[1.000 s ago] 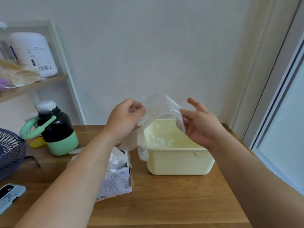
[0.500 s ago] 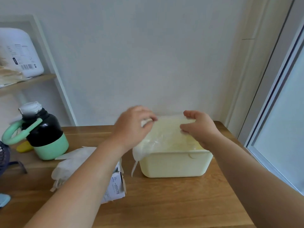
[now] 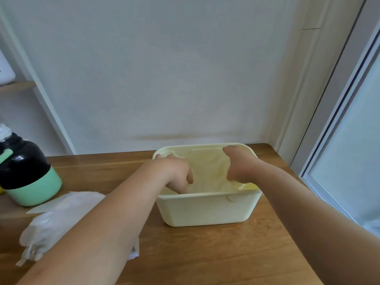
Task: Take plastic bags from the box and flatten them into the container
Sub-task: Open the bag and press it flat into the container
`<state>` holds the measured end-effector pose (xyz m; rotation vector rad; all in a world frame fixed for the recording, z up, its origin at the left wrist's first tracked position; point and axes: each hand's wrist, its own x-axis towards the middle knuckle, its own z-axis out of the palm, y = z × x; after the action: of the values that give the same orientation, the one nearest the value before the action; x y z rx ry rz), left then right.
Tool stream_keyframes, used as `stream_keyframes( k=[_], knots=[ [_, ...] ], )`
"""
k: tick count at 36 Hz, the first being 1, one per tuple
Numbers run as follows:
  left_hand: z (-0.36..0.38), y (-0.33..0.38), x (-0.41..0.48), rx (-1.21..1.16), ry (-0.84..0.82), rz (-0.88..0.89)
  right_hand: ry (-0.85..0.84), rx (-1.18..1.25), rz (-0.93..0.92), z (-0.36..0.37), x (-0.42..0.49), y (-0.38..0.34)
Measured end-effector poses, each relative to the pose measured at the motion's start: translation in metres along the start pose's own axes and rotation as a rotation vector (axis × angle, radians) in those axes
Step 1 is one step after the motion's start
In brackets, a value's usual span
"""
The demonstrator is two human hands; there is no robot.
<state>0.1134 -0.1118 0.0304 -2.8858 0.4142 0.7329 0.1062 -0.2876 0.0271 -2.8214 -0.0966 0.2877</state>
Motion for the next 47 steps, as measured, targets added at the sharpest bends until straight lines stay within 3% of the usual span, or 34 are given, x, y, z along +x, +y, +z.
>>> stream_keyframes(
  k=[5, 10, 12, 16, 19, 26, 31, 35, 42, 47],
  knots=[
    [0.001, 0.016, 0.007, 0.164, -0.014, -0.128, -0.237, -0.211, 0.072, 0.008, 0.007, 0.002],
    [0.005, 0.011, 0.012, 0.185, 0.114, -0.059, -0.252, -0.307, 0.117, 0.008, 0.007, 0.000],
    [0.003, 0.006, 0.009, 0.081, 0.176, -0.030, -0.199, -0.317, 0.150, 0.004, 0.006, -0.002],
    [0.000, -0.007, -0.004, -0.046, 0.336, 0.005, 0.133, -0.295, 0.142, -0.004, 0.003, -0.005],
    [0.000, -0.016, -0.017, -0.146, 0.505, 0.036, 0.262, -0.169, 0.061, -0.007, -0.003, -0.011],
    [0.006, -0.036, -0.063, -0.471, 0.742, 0.030, 0.327, 0.206, -0.176, 0.000, -0.030, -0.041],
    [0.020, -0.063, -0.101, -0.546, 0.837, 0.012, 0.354, 0.423, -0.320, 0.021, -0.043, -0.077],
    [0.039, -0.090, -0.130, -0.590, 0.815, -0.005, 0.319, 0.554, -0.416, 0.044, -0.052, -0.111],
    [0.088, -0.124, -0.137, -0.462, 0.501, -0.101, 0.104, 0.583, -0.450, 0.083, -0.057, -0.157],
    [0.103, -0.124, -0.128, -0.485, 0.607, -0.133, 0.002, 0.539, -0.432, 0.093, -0.054, -0.161]
  ],
)
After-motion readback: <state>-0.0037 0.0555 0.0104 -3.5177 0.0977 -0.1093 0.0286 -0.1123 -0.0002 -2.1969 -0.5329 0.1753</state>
